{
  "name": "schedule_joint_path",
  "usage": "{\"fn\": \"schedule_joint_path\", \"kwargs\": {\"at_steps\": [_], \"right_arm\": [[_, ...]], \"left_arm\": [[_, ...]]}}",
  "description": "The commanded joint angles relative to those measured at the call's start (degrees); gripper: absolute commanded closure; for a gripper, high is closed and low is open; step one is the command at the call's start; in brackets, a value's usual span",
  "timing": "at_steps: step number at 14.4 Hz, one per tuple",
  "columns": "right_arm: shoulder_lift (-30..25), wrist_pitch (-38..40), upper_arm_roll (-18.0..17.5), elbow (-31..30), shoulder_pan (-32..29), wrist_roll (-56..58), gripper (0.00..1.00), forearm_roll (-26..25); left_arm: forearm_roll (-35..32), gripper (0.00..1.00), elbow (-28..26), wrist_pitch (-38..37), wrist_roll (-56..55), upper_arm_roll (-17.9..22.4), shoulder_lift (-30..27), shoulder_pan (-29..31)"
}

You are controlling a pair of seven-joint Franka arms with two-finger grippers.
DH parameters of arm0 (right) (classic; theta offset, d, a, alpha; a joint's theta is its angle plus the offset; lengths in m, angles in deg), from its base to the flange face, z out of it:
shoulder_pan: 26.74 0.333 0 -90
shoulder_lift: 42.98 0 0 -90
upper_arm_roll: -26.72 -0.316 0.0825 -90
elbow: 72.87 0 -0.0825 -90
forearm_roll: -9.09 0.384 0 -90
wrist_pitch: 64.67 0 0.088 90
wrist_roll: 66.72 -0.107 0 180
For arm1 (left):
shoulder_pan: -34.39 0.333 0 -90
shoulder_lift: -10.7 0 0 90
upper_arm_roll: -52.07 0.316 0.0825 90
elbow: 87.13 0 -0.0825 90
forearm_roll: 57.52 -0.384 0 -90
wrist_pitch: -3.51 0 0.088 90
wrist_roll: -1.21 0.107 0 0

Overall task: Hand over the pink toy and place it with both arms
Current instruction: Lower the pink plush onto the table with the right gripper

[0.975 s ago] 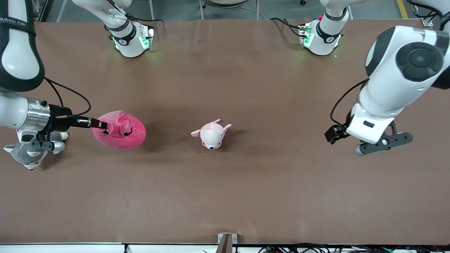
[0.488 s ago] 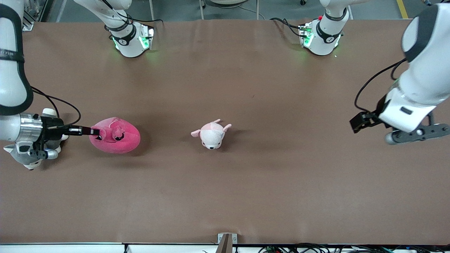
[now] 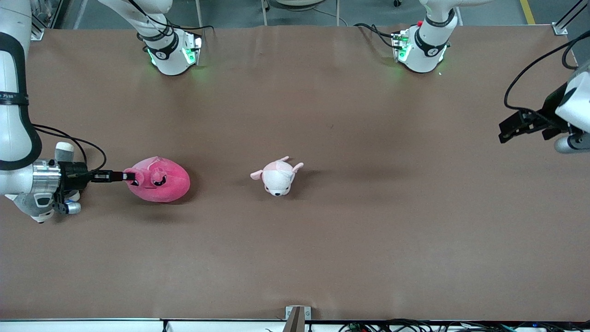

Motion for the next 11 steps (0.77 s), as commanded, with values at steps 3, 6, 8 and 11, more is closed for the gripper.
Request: {"fn": "schedule_joint_path", "kwargs": {"at_steps": [3,6,8,11], "right_arm": [[1.3,1.7,-1.0,1.0,-1.2,0.6,0.98,3.8],[2.0,1.6,-1.0,1.0,-1.2,0.7,0.98,4.5],[2.6,1.3,-1.0,1.1,-1.2,1.6,0.98,4.5],[3.3,1.0,-1.0,1.1,-1.2,2.1,0.98,4.5]], "left_arm": [[1.0,0.00,-7.9,0.5,1.6,1.2,-6.3,-1.1],[3.0,0.00,-8.1,0.5,1.6,1.1,-6.9,-0.5],[3.4,0.00,-7.9,0.5,1.6,1.1,-6.6,-0.6],[3.4,0.00,-8.2,-0.1,1.7,0.5,-6.5,-0.9]]}}
